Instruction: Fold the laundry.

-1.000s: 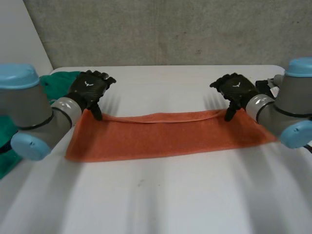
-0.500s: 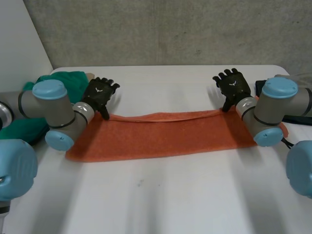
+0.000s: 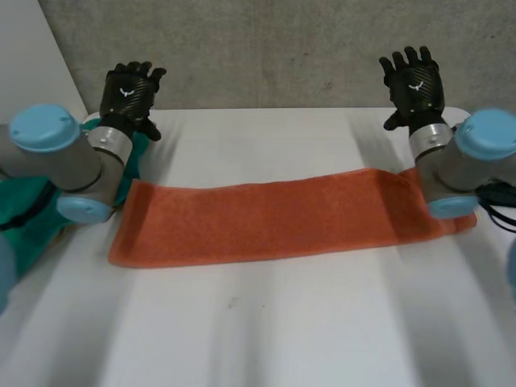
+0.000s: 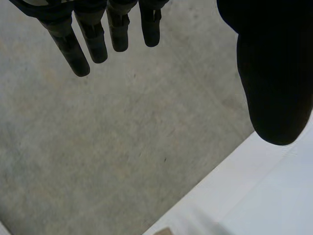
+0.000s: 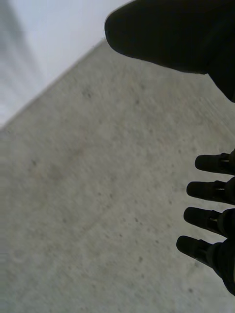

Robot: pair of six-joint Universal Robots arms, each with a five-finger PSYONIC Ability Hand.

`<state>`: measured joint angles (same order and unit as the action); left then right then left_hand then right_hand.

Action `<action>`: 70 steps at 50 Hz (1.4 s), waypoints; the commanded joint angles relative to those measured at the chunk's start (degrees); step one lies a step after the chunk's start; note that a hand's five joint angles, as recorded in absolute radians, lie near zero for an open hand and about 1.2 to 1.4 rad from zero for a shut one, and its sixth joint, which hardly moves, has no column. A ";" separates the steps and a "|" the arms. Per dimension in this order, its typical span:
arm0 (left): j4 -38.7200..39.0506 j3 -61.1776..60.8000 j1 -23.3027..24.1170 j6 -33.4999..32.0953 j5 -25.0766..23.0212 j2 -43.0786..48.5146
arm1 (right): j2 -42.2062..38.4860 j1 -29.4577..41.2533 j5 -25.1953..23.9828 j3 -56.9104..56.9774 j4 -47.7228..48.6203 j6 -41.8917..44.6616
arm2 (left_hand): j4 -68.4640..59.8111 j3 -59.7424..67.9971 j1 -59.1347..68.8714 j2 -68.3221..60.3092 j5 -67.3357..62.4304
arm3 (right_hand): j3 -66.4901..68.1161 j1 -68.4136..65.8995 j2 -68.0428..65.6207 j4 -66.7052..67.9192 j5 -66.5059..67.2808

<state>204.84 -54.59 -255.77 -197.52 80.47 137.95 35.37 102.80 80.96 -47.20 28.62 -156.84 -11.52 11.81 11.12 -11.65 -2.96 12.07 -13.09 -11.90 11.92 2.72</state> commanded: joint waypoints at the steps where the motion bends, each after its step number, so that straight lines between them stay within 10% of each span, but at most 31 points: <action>1: -8.13 -15.62 0.01 0.56 -2.42 -15.86 | 16.63 -5.14 -3.87 -11.84 -28.47 4.60 | 1.52 -1.81 -1.12 1.65 2.96 | -2.07 3.09 1.90 -1.92 -2.72; 13: -30.02 -27.84 1.50 6.01 -10.60 -26.15 | 24.31 -15.43 -6.86 -29.08 -42.96 15.25 | 1.52 -1.81 -1.12 1.65 2.96 | 0.95 0.07 -1.12 1.10 0.30; 30: -20.01 -36.20 5.02 6.45 -7.70 -26.59 | 17.54 -19.65 -13.19 -37.70 -20.19 17.89 | 1.52 -1.81 -1.12 1.65 2.96 | 17.44 -16.41 -17.61 17.59 16.79; 34: -19.22 -36.81 5.02 6.45 -7.26 -26.86 | 16.22 -19.74 -13.81 -36.83 -18.08 16.57 | 1.52 -1.81 -1.12 1.65 2.96 | 32.19 -31.17 -32.37 32.35 31.55; 36: -19.04 -36.99 4.93 6.71 -7.17 -27.12 | 15.52 -19.83 -13.63 -35.86 -17.64 16.30 | 1.52 -1.81 -1.12 1.65 2.96 | 67.78 -66.76 -67.95 67.93 67.13; 48: -18.08 -39.27 3.87 6.80 -6.91 -30.19 | 21.40 -29.23 -3.35 -38.93 -17.46 14.63 | 1.52 -1.81 -1.12 1.65 2.96 | 67.93 -66.91 -68.10 68.08 67.28; 54: -16.76 -40.77 2.56 6.63 -7.00 -32.21 | 21.49 -32.58 1.20 -37.71 -19.48 27.17 | 1.52 -1.81 -1.12 1.65 2.96 | 67.93 -66.91 -68.10 68.08 67.28; 61: -16.93 -42.00 0.54 6.89 -7.26 -34.94 | 23.42 -21.34 6.58 -33.92 -15.98 26.86 | 1.52 -1.81 -1.12 1.65 2.96 | 67.93 -66.91 -68.10 68.08 67.28; 70: -17.02 -45.42 -3.15 7.24 -7.88 -40.30 | 25.72 4.65 -9.46 -34.71 -1.22 26.33 | 1.52 -1.81 -1.12 1.65 2.96 | 67.93 -66.91 -68.10 68.08 67.28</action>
<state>187.89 -98.02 -256.85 -190.53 72.95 100.67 61.38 91.86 82.99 -81.15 18.60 -129.92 -11.52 11.81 11.12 -11.65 -2.97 67.99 -63.30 -67.04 68.47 56.72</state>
